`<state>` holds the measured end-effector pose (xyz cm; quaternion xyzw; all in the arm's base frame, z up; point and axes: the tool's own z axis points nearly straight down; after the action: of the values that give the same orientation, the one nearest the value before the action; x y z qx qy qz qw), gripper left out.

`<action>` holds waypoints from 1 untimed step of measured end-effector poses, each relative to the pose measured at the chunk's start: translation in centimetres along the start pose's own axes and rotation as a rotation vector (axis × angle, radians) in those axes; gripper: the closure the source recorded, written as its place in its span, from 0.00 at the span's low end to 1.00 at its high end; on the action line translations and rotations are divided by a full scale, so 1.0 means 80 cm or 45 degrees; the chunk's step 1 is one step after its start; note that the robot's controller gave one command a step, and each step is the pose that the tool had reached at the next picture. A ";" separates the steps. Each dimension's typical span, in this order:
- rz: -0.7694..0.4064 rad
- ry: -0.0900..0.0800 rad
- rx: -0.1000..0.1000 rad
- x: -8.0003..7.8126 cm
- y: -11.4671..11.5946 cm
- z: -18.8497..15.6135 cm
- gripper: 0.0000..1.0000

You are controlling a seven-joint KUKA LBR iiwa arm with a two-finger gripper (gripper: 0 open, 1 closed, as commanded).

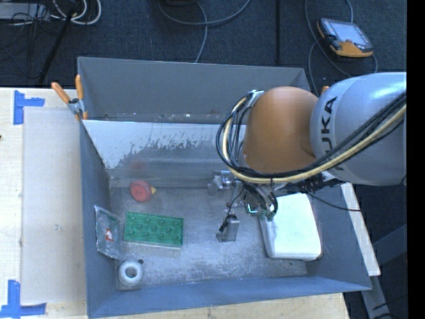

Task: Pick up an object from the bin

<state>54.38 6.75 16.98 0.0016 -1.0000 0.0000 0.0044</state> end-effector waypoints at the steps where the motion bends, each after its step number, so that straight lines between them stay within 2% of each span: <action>1: -0.297 -0.004 0.000 -0.014 0.087 0.110 0.00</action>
Offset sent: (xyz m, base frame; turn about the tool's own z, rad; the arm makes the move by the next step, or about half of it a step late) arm 0.0118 0.0680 -0.0845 -0.2308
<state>55.38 13.75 8.19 0.1179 -0.9930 -0.0007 0.0029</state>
